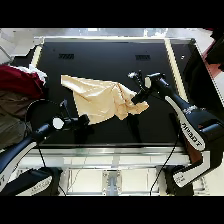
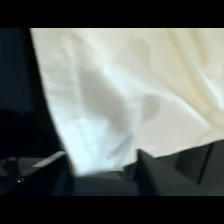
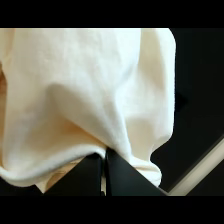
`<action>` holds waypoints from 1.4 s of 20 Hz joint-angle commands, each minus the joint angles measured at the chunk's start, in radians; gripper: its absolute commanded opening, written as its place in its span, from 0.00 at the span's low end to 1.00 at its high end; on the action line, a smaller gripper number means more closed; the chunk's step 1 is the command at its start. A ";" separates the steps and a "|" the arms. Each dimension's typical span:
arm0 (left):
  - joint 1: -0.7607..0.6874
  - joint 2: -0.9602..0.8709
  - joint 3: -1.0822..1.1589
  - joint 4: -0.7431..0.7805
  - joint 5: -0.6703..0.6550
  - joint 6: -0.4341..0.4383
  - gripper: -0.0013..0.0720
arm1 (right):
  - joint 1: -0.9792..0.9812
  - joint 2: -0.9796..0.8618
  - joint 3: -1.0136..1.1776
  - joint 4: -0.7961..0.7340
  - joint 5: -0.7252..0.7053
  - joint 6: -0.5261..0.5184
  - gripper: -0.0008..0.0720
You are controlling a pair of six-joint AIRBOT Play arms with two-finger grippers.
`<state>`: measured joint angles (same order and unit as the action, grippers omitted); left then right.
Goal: Fold the shirts.
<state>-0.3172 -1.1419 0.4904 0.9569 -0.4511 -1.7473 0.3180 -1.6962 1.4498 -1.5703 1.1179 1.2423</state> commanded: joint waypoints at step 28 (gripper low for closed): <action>0.346 0.113 0.947 0.640 -0.624 0.140 0.02 | -0.016 0.428 0.348 -0.250 0.208 0.184 0.03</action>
<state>0.0444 -0.8719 1.4300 1.6001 -0.9749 -1.6081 0.3126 -1.0496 1.7855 -1.8275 1.3266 1.4429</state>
